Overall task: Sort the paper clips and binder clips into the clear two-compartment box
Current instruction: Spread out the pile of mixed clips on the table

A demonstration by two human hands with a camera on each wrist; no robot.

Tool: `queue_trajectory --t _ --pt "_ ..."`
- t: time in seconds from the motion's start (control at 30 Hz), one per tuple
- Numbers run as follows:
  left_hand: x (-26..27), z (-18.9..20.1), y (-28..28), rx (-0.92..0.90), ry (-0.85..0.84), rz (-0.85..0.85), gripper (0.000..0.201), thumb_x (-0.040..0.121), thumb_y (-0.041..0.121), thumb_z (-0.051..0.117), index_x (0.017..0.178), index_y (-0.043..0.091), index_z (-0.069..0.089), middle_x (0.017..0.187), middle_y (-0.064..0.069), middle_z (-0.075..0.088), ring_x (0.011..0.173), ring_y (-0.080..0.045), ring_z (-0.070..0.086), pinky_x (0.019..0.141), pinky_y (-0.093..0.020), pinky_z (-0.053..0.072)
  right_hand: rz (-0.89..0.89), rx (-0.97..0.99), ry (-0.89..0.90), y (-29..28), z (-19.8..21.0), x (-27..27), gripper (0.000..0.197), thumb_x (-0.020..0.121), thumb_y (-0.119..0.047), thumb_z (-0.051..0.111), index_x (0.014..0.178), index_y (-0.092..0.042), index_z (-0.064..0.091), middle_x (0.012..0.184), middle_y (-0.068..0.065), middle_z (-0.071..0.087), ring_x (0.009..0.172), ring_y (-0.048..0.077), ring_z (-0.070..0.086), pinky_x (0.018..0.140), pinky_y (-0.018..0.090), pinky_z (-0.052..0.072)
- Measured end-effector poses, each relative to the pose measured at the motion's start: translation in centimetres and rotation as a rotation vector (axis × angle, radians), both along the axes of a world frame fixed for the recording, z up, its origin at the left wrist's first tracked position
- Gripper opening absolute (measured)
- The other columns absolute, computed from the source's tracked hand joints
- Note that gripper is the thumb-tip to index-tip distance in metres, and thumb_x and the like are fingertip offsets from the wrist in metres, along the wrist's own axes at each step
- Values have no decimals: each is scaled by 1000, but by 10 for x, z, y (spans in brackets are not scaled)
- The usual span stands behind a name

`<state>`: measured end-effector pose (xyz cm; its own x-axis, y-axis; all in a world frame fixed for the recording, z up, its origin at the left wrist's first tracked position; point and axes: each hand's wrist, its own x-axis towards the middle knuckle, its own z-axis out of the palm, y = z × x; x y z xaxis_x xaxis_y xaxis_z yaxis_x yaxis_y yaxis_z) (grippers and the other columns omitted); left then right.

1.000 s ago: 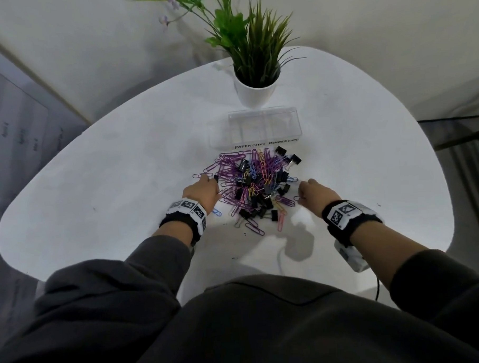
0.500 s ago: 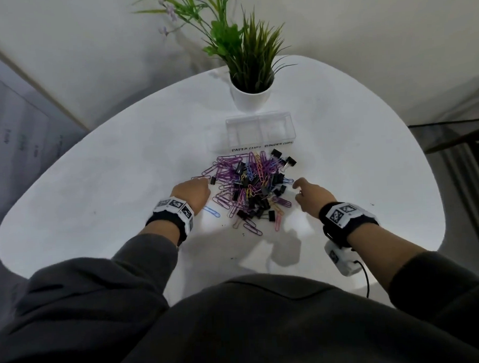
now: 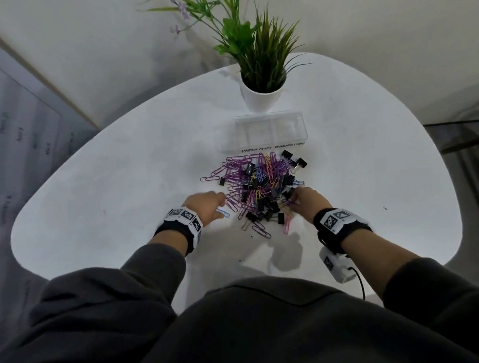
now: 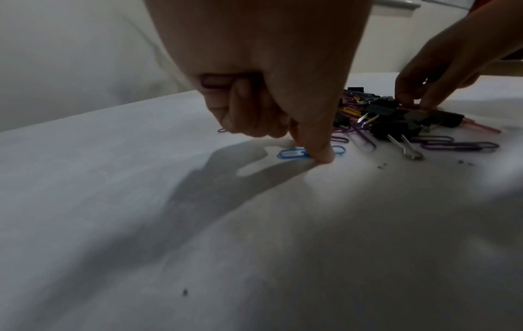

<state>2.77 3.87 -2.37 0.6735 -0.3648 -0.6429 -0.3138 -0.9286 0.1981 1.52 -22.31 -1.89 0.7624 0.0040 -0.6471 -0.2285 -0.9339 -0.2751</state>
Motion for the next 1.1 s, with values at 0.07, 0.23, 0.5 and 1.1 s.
queue_trajectory --t 0.07,0.23,0.5,1.1 --pt "2 -2 -3 -10 4 4 29 94 37 50 112 13 55 118 -8 57 104 -26 57 83 -34 46 16 1 8 1 -3 2 12 90 -17 56 97 -7 55 106 14 55 94 27 56 75 31 39" --pt "5 -6 1 -10 5 33 28 97 36 46 105 11 55 114 -8 55 96 -26 57 78 -33 44 36 37 9 -2 1 4 14 87 -10 50 79 -12 39 79 3 47 76 20 45 60 27 33" --pt "-6 -2 2 -90 -68 226 35 102 31 33 132 21 49 134 -1 56 121 -22 55 95 -33 45 -115 203 60 -15 8 -8 33 93 -6 37 123 -15 45 83 7 62 66 20 53 65 26 42" --pt "-31 7 -28 -51 -35 214 34 101 32 35 128 14 43 125 -6 58 109 -26 59 89 -37 48 -187 -37 16 15 1 -43 36 89 -38 52 106 -7 53 95 7 61 81 26 57 68 29 42"
